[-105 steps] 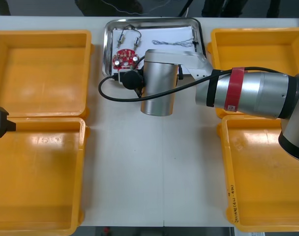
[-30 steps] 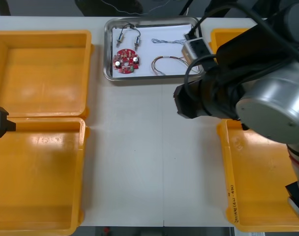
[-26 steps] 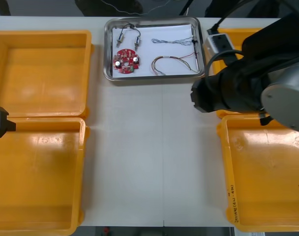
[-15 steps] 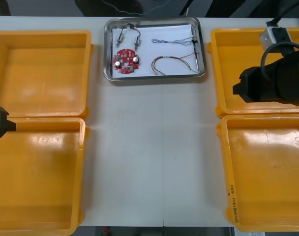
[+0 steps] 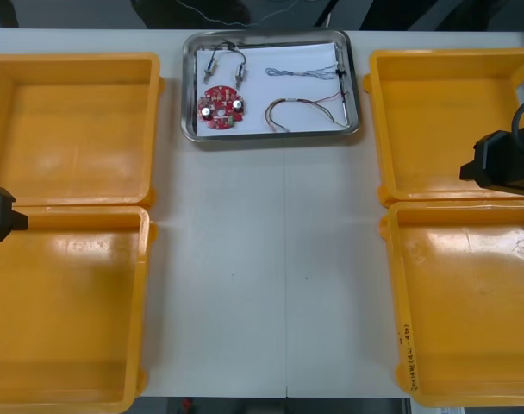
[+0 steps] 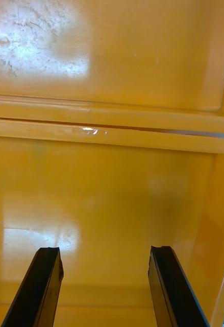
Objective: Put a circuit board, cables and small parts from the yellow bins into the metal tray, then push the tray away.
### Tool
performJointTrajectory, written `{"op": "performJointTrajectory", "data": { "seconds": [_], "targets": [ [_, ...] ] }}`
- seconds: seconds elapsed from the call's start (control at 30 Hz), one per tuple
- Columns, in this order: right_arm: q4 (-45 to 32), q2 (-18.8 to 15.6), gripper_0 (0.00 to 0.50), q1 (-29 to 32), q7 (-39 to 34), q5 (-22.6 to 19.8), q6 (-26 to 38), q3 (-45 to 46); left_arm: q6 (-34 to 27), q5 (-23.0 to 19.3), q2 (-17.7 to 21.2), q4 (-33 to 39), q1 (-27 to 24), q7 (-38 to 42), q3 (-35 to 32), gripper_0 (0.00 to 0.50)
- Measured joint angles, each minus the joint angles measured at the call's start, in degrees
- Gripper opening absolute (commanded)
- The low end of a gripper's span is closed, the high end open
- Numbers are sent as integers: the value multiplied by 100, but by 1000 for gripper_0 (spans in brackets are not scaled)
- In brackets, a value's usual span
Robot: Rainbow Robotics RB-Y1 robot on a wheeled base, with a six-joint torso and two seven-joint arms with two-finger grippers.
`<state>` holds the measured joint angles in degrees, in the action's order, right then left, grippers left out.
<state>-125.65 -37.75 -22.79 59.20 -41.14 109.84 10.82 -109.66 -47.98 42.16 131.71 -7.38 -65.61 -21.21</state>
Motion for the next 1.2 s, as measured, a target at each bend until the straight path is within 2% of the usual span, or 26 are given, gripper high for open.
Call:
{"op": "performJointTrajectory", "data": {
  "seconds": [0.13, 0.27, 0.37, 0.53, 0.73, 1.2],
  "targets": [
    [123, -194, 500, 180, 16, -95, 0, 71, 0, 0, 0, 0, 0, 0, 0, 500],
    [326, -428, 500, 396, 87, -435, 0, 175, 0, 0, 0, 0, 0, 0, 0, 500],
    [475, -629, 500, 546, 416, -652, 0, 243, 0, 0, 0, 0, 0, 0, 0, 500],
    [624, -906, 500, 684, 567, -773, 0, 256, 0, 0, 0, 1, 0, 0, 0, 500],
    [863, -958, 500, 699, 1370, -839, 0, 377, 0, 0, 0, 1, 0, 0, 0, 500],
    [883, -1037, 500, 698, 1366, -932, 0, 416, 0, 0, 0, 1, 0, 0, 0, 500]
  ]
}}
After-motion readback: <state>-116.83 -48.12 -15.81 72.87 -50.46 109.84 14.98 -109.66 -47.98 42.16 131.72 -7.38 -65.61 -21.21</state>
